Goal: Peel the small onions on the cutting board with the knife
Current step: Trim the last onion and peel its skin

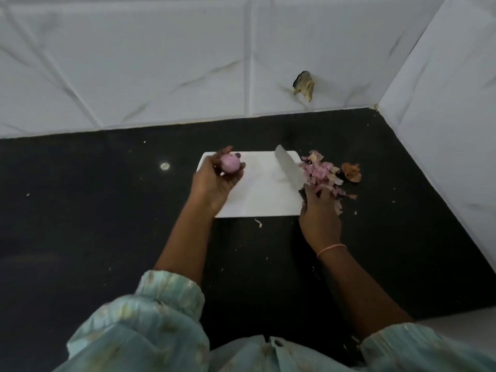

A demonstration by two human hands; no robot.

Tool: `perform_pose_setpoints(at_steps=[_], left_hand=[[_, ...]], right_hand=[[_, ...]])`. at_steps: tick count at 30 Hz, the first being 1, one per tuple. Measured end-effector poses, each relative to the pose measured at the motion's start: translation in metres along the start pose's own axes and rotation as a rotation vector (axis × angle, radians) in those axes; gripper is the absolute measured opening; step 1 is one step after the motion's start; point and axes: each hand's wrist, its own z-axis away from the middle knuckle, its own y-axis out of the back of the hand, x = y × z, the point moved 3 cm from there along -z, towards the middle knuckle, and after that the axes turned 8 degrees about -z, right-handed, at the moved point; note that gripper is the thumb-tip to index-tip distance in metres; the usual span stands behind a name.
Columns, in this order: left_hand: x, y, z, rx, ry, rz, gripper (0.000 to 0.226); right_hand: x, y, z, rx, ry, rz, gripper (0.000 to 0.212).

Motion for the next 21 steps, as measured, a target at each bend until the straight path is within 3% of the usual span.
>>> perform_pose_setpoints(at_steps=[3,6,8,11,14,21], left_hand=[[0.017,0.026,0.001,0.096,-0.049,-0.167,0.026],[0.015,0.052,0.001,0.205,-0.105,-0.517,0.021],[0.006,0.067,-0.002,0.213,-0.123,-0.81,0.028],[-0.007,0.084,-0.007,0.212,-0.175,-1.133,0.054],[-0.017,0.085,-0.003,0.182,-0.217,-1.217,0.069],[-0.019,0.081,0.005,0.211,-0.328,-1.225,0.063]], right_hand=[[-0.008,0.0,0.003,0.088,-0.029,0.138,0.045],[-0.037,-0.005,0.017,0.141,0.252,0.005,0.029],[-0.057,-0.021,0.033,0.052,0.434,-0.079,0.019],[-0.063,-0.04,0.041,0.015,0.389,-0.128,0.021],[-0.055,-0.045,0.042,0.025,0.401,-0.122,0.014],[-0.027,-0.016,0.029,0.086,0.387,-0.105,0.005]])
